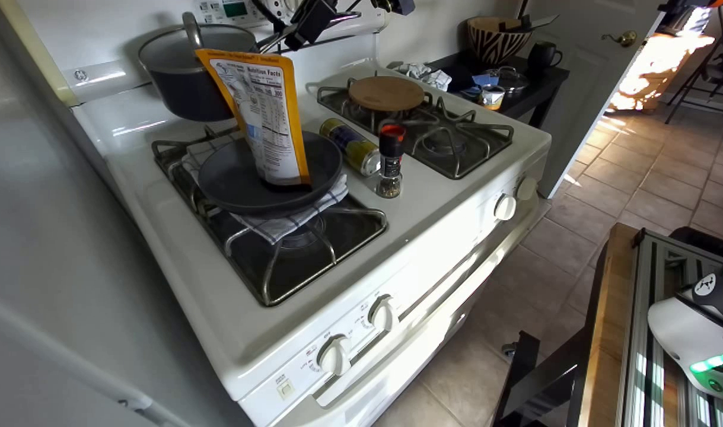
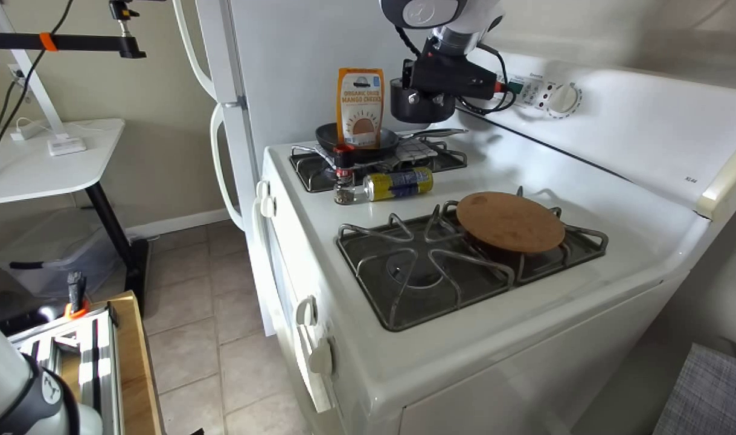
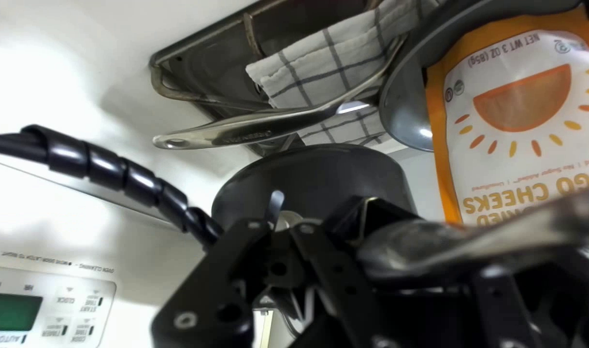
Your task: Put the pot on the brown mat
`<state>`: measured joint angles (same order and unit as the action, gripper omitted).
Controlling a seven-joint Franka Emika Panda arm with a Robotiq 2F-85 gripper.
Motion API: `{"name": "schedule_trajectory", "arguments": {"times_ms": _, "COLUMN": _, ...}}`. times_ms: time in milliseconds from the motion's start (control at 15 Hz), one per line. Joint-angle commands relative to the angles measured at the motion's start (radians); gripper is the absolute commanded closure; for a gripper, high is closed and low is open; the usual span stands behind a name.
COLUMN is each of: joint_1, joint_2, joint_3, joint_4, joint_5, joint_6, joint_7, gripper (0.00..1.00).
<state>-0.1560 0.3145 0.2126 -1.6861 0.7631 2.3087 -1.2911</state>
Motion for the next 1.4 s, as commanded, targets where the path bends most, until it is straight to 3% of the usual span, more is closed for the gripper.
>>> {"name": "schedule_trajectory", "arguments": {"times_ms": 0, "joint_1": 0.011, "joint_2": -0.118, "joint_3": -0.030, "joint_4": -0.101, "joint_5": 0.110, "joint_6": 0.053, "joint_7": -0.046, "gripper": 0.99}}
{"name": "schedule_trajectory", "arguments": {"times_ms": 600, "joint_1": 0.031, "joint_2": -0.269, "joint_3": -0.128, "joint_4": -0.299, "joint_5": 0.265, "joint_6": 0.082, "joint_7": -0.039, "gripper": 0.99}}
{"name": "schedule_trajectory", "arguments": {"times_ms": 1333, "joint_1": 0.048, "joint_2": -0.481, "joint_3": -0.242, "joint_4": -0.536, "joint_5": 0.206, "joint_6": 0.183, "joint_7": 0.060, "gripper": 0.99}}
